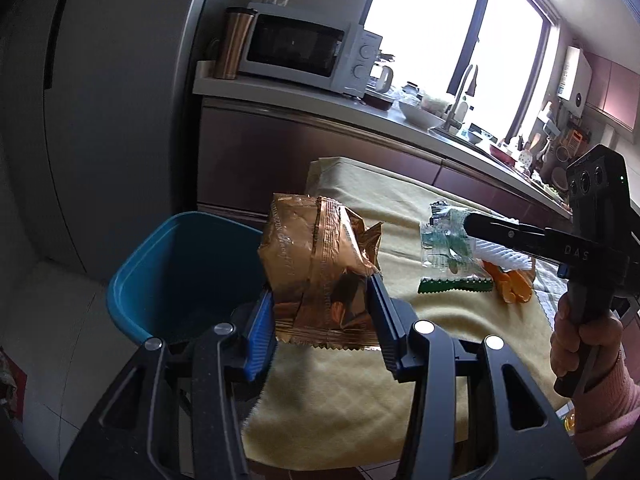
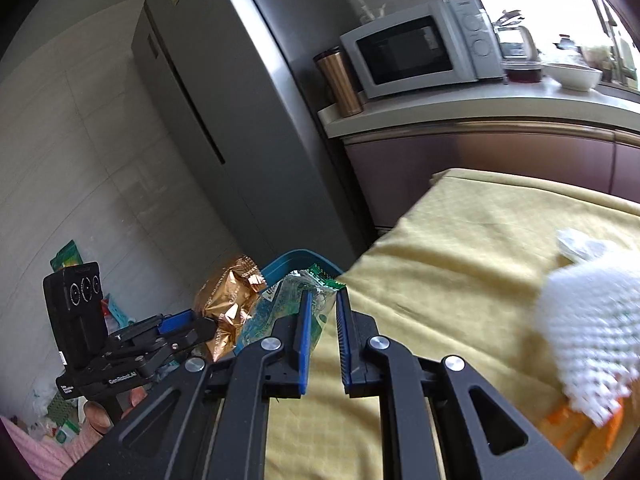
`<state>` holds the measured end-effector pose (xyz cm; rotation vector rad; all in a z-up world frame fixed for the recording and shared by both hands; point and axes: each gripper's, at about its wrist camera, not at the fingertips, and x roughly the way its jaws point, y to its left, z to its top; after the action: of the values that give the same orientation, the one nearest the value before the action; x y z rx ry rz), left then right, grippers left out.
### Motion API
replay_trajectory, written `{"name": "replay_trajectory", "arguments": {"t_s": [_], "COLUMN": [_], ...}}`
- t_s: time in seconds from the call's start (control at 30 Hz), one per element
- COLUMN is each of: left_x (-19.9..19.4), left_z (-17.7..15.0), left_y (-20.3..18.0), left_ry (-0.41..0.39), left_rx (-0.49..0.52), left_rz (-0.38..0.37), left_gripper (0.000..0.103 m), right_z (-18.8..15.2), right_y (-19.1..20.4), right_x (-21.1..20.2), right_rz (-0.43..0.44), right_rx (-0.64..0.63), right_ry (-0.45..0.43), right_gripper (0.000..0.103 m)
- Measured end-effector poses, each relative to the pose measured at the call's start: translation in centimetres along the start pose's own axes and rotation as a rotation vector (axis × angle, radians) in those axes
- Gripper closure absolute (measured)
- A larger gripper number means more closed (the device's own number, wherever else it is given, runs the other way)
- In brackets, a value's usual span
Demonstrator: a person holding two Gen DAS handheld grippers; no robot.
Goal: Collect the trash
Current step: 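Carry both wrappers over the blue bin and open both tools, then move both open tools back over the table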
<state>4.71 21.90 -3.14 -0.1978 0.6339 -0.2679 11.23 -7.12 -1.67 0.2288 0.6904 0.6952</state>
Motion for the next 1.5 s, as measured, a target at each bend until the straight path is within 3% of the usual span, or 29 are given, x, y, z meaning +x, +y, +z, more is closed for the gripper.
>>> {"name": "replay_trajectory", "arguments": {"t_s": [0.37, 1.03, 1.3, 1.5], "left_x": [2.0, 7.1, 8.3, 9.0], "left_z": [0.1, -0.6, -0.7, -0.9], "left_y": [5.2, 9.9, 10.6, 10.4], "left_ry": [0.027, 0.132, 0.150, 0.170], "left_rx": [-0.074, -0.144, -0.162, -0.157], "left_rz": [0.112, 0.207, 0.219, 0.215], "left_gripper": [0.058, 0.056, 0.053, 0.042], "right_z": [1.4, 1.8, 1.6, 1.5], "right_y": [2.5, 5.1, 5.0, 4.2], "right_x": [6.3, 15.1, 16.0, 14.5], "right_rz": [-0.007, -0.089, -0.069, -0.052], "right_rx": [-0.069, -0.116, -0.092, -0.078], "right_ry": [0.081, 0.257, 0.279, 0.267], "right_gripper": [0.092, 0.090, 0.090, 0.085]}}
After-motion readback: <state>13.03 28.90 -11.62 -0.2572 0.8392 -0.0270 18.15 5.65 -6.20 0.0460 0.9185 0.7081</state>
